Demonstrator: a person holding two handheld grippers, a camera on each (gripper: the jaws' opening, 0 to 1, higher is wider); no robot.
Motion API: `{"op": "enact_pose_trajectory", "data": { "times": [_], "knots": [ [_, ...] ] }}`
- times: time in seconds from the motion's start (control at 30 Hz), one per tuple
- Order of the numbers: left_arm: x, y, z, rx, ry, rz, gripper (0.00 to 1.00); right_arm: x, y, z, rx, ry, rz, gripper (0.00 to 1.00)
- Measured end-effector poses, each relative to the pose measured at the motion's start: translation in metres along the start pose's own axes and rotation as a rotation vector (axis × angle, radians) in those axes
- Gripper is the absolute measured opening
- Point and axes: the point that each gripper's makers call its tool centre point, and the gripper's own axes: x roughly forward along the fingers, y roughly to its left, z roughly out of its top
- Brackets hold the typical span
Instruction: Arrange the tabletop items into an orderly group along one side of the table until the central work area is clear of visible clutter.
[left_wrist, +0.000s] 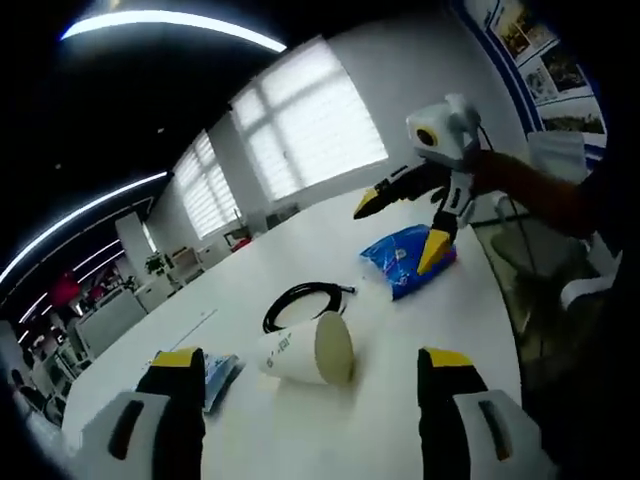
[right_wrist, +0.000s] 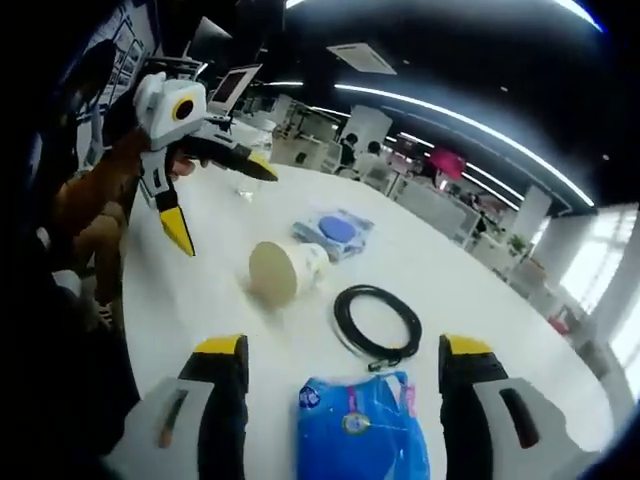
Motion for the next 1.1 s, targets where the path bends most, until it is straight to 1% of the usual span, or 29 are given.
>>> {"op": "enact_pose_trajectory", "data": {
  "times": [0.07,0.13,0.2,0.27,0.33,0.4,0.5,0.67,0.73,0.8,0.9,0.97,1.1],
  "knots": [
    [-0.003,0.000,0.000,-0.030,-0.012,-0.001,0.93,0.001,0.002,0.000,-0.002,0.002,0.007,0.84],
    [-0.006,0.002,0.000,-0.058,-0.022,-0.006,0.98,0.002,0.002,0.000,0.006,0.005,0.002,0.88],
    [-0.010,0.007,-0.003,-0.088,-0.017,0.002,1.00,0.002,0.000,0.001,0.020,0.003,-0.006,0.95],
    [-0.013,0.008,-0.005,-0.095,-0.012,0.006,1.00,0.001,-0.001,0.002,0.030,-0.004,-0.013,1.00],
    [-0.016,0.010,-0.007,-0.114,-0.012,0.003,1.00,-0.001,0.002,0.006,0.044,-0.029,0.002,1.00],
    [-0.017,0.011,-0.007,-0.124,-0.017,-0.001,1.00,-0.001,0.004,0.004,0.054,-0.019,0.011,1.00],
    [-0.019,0.013,-0.008,-0.135,-0.021,0.003,1.00,0.000,0.004,0.001,0.046,-0.003,0.008,1.00],
    [-0.019,0.018,-0.014,-0.166,-0.010,0.008,1.00,0.000,0.003,0.002,0.058,-0.013,0.006,1.00],
    [-0.018,0.021,-0.015,-0.189,-0.022,0.012,1.00,0.001,0.003,0.002,0.054,-0.017,0.009,1.00],
    [-0.021,0.018,-0.016,-0.208,-0.033,0.012,1.00,0.002,0.003,0.001,0.056,-0.011,0.008,1.00],
    [-0.023,0.019,-0.017,-0.220,-0.043,0.008,1.00,0.004,0.002,0.001,0.062,-0.011,0.013,1.00],
    [-0.024,0.017,-0.019,-0.234,-0.035,-0.015,1.00,0.005,0.001,0.001,0.068,-0.003,0.016,1.00],
    [-0.029,0.023,-0.028,-0.230,-0.009,0.001,1.00,0.006,-0.001,0.003,0.075,-0.003,0.009,1.00]
  ]
}}
